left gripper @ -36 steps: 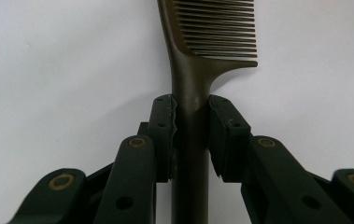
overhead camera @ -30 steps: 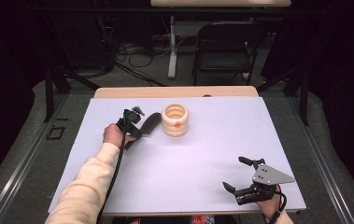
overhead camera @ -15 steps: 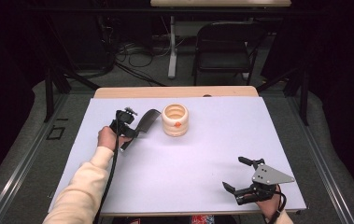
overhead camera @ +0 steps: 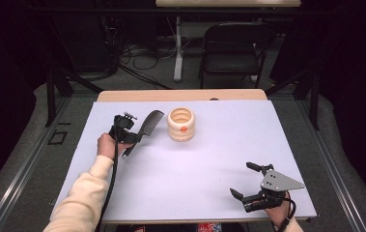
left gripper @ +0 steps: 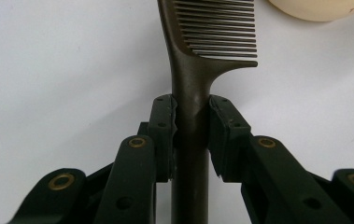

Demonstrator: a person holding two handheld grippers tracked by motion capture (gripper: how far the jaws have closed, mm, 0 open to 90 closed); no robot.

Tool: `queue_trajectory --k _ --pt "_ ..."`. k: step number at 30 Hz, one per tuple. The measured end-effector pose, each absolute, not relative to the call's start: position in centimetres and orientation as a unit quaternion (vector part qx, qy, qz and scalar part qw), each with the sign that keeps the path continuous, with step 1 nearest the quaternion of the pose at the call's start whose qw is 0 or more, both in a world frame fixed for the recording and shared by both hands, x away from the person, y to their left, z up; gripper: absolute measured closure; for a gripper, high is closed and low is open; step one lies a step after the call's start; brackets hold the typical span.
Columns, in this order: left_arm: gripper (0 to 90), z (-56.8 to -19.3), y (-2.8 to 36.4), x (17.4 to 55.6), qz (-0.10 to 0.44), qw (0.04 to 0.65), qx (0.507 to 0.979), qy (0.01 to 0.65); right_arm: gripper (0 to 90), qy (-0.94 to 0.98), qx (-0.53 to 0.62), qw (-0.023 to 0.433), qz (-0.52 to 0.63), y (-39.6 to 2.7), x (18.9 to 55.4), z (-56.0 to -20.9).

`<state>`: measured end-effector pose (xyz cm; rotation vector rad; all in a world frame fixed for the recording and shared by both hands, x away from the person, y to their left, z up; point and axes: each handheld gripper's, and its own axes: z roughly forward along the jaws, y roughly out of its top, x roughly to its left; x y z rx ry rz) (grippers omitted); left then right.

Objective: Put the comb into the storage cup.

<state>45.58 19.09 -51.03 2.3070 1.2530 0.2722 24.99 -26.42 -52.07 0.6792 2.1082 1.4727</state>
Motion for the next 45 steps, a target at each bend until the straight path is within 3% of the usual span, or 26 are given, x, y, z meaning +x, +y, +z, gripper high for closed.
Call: queue_trajectory --k 18,45 --pt "72.4 -51.2 19.8 43.7 0.107 0.31 0.828 0.455 0.5 0.77 0.248 0.238 0.537 -26.4 25.0 -52.1" --pt "72.4 -50.7 19.3 42.9 0.122 0.351 0.819 0.437 0.5 0.771 0.247 0.236 0.537 -26.4 25.1 -52.1"
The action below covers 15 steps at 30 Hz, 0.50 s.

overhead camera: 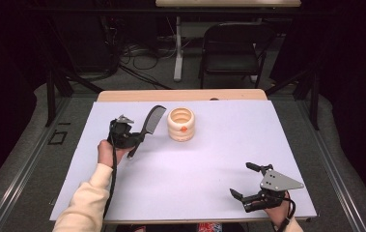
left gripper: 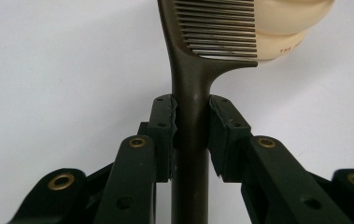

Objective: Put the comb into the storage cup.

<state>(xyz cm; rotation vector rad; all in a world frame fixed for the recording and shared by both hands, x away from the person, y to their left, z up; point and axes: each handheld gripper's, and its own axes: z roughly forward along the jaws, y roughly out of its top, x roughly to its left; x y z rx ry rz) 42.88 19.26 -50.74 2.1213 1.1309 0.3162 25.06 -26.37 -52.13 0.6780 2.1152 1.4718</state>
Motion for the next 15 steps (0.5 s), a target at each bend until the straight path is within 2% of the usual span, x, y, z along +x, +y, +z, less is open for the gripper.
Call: queue_trajectory --k 15 --pt "72.4 -50.42 19.02 42.66 0.124 0.373 0.815 0.426 0.5 0.772 0.247 0.236 0.535 -26.37 25.05 -52.12"
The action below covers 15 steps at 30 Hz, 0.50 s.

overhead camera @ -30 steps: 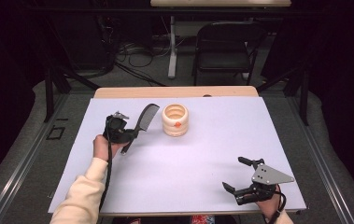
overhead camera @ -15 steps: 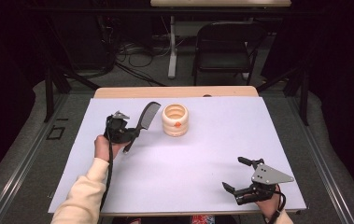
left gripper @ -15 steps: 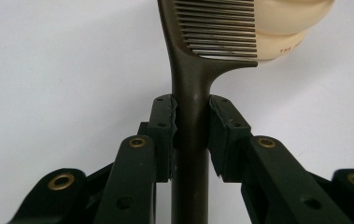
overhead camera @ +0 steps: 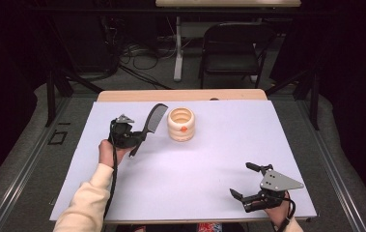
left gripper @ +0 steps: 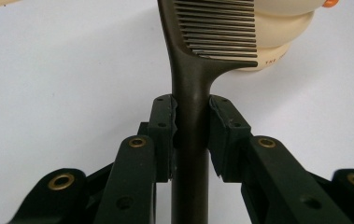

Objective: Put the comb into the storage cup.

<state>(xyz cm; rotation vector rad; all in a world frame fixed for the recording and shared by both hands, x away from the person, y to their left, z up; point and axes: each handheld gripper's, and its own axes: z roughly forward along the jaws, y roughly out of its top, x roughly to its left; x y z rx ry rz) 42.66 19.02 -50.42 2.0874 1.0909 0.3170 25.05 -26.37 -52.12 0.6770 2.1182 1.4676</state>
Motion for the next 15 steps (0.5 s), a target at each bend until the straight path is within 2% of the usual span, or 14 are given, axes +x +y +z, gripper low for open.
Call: queue_trajectory --k 15 --pt "72.5 -49.91 18.73 42.35 0.133 0.401 0.804 0.419 0.5 0.772 0.247 0.237 0.536 -26.36 25.05 -52.13"
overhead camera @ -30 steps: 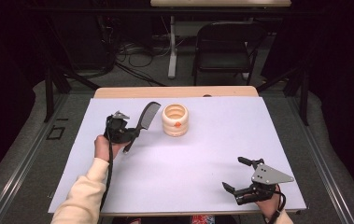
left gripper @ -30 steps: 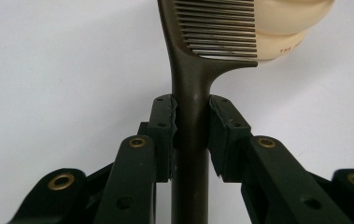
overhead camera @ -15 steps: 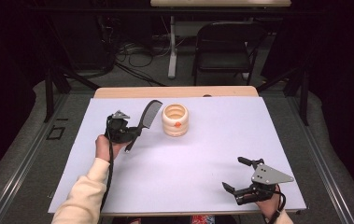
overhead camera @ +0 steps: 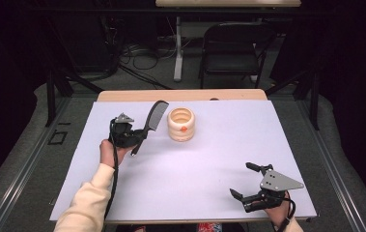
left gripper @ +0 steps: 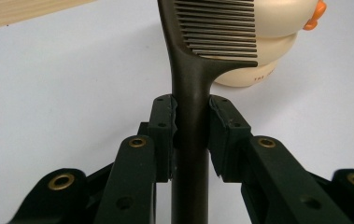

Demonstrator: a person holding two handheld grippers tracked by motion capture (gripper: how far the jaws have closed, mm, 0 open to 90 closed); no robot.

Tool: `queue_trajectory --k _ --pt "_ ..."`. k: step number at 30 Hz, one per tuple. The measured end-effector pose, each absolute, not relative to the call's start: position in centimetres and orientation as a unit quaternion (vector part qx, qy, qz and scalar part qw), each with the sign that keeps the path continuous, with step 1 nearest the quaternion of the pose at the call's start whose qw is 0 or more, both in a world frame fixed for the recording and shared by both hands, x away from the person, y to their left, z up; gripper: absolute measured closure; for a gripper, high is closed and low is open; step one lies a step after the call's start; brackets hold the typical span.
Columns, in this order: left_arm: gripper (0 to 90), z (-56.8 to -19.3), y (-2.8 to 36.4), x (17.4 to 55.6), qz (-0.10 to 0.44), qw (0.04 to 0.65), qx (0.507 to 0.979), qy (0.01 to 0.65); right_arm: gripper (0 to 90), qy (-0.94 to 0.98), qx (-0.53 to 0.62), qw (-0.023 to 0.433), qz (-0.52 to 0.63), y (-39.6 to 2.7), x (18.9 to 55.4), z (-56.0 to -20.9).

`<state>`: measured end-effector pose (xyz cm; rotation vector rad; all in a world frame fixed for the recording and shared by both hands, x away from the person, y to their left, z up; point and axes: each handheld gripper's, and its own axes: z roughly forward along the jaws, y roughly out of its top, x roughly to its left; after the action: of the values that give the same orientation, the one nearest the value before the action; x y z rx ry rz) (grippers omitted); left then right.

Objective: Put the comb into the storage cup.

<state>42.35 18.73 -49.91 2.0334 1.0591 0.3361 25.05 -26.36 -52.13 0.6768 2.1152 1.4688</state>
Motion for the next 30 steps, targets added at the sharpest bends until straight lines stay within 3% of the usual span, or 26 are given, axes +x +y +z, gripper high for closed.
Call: queue_trajectory --k 30 --pt "72.4 -49.4 17.0 42.1 0.145 0.437 0.791 0.402 0.6 0.773 0.246 0.236 0.535 -26.3 25.1 -52.1"
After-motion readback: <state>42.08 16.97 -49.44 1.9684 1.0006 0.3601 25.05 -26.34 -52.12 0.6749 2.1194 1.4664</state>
